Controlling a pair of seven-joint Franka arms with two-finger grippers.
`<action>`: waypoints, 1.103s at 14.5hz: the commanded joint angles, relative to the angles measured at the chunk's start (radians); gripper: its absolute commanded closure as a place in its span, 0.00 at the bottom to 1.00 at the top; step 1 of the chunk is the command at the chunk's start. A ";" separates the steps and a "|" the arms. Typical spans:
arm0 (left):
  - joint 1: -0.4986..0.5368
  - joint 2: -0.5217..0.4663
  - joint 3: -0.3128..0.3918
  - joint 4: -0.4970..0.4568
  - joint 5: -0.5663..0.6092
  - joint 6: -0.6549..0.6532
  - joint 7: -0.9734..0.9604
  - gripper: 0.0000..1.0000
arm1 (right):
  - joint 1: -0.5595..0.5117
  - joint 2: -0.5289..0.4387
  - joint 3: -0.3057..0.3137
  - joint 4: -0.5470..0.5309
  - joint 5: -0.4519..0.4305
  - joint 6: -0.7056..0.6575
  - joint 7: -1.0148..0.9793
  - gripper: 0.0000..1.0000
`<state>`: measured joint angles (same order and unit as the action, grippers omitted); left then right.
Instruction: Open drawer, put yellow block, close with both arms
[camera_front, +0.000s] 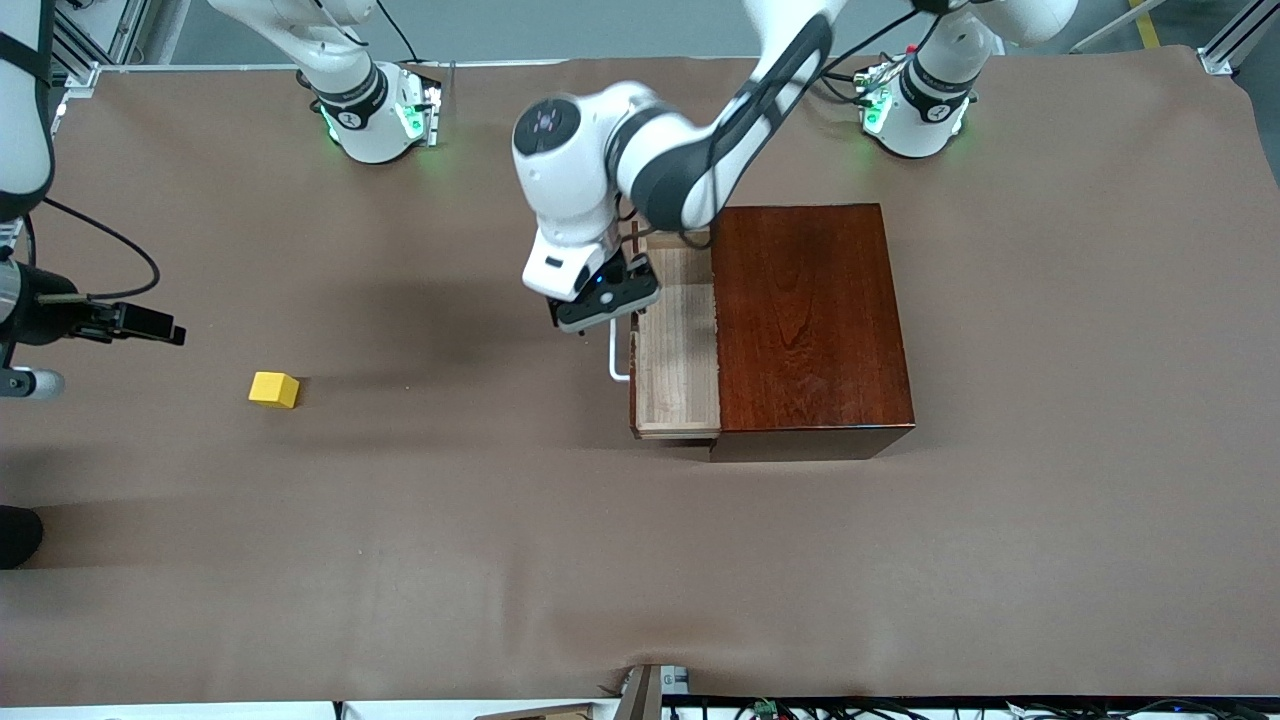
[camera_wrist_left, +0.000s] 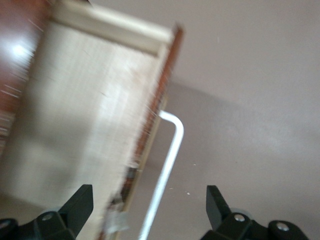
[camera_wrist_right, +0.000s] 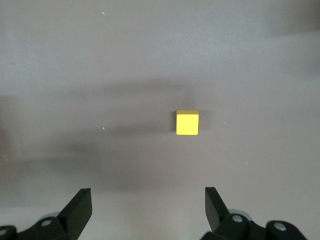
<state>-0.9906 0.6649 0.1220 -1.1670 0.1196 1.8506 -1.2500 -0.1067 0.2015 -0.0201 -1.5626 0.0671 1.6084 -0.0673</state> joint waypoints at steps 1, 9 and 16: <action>0.047 -0.141 0.007 -0.031 0.003 -0.095 0.111 0.00 | -0.007 0.030 0.005 0.021 0.002 -0.001 0.006 0.00; 0.275 -0.366 0.002 -0.046 -0.005 -0.396 0.522 0.00 | -0.018 0.111 0.005 -0.031 -0.050 0.114 0.009 0.00; 0.467 -0.510 -0.001 -0.104 -0.069 -0.467 0.628 0.00 | -0.027 0.167 0.002 -0.116 -0.052 0.266 0.004 0.00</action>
<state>-0.5887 0.2270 0.1324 -1.1984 0.0784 1.3850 -0.6853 -0.1135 0.3572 -0.0303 -1.6742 0.0304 1.8577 -0.0673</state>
